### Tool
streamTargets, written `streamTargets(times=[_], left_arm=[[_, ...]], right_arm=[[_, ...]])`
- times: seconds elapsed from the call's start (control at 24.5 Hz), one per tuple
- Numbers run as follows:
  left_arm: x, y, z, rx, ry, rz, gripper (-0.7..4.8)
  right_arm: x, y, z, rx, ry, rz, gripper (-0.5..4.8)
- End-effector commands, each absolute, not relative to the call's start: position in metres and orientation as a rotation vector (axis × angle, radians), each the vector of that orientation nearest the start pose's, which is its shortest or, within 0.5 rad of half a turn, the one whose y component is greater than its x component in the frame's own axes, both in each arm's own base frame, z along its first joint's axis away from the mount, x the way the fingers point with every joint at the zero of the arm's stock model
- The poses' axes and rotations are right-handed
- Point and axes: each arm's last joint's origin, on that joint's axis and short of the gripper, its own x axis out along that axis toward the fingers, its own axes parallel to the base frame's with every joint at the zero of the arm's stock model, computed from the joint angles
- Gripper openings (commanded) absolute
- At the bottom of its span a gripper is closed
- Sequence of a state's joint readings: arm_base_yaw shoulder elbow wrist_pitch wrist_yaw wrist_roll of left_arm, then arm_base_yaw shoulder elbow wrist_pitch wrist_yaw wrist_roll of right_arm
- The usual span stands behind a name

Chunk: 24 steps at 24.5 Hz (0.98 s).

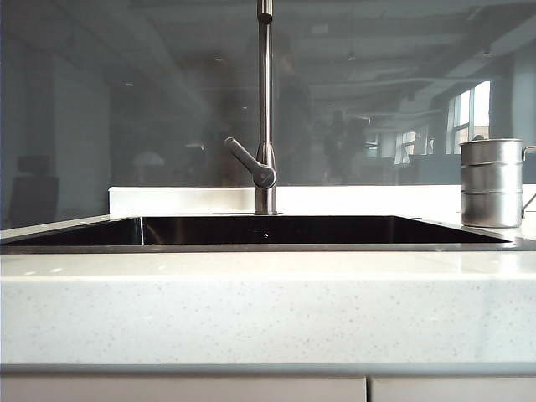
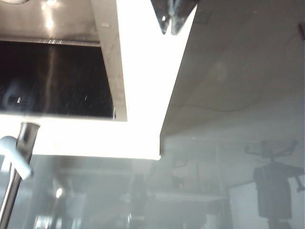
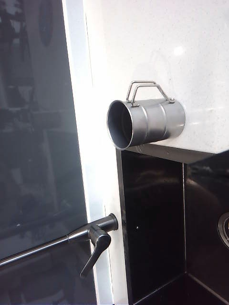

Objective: Pick up the mug next to the sink, go to the faucet to get some water, pour the water into the sink, and finally put the mug back to its place.

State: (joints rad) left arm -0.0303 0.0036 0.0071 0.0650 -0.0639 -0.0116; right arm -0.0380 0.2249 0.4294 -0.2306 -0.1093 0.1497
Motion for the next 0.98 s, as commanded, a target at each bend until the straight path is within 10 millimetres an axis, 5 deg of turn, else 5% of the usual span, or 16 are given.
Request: streamTargets(times=[0.04, 0.98], left_arm=[[0.0968, -0.0013, 0.1753, -0.001, -0.097, 0.031, -0.03], [0.097, -0.0025, 0.1732, 0.009, -0.074, -0.01, -0.03]], right_arm=[[0.0864, -0.0001, 0.2717, 0.154, 0.009, 0.071, -0.08], [0.0864, -0.0001, 0.2717, 0.154, 0.009, 0.071, -0.08]])
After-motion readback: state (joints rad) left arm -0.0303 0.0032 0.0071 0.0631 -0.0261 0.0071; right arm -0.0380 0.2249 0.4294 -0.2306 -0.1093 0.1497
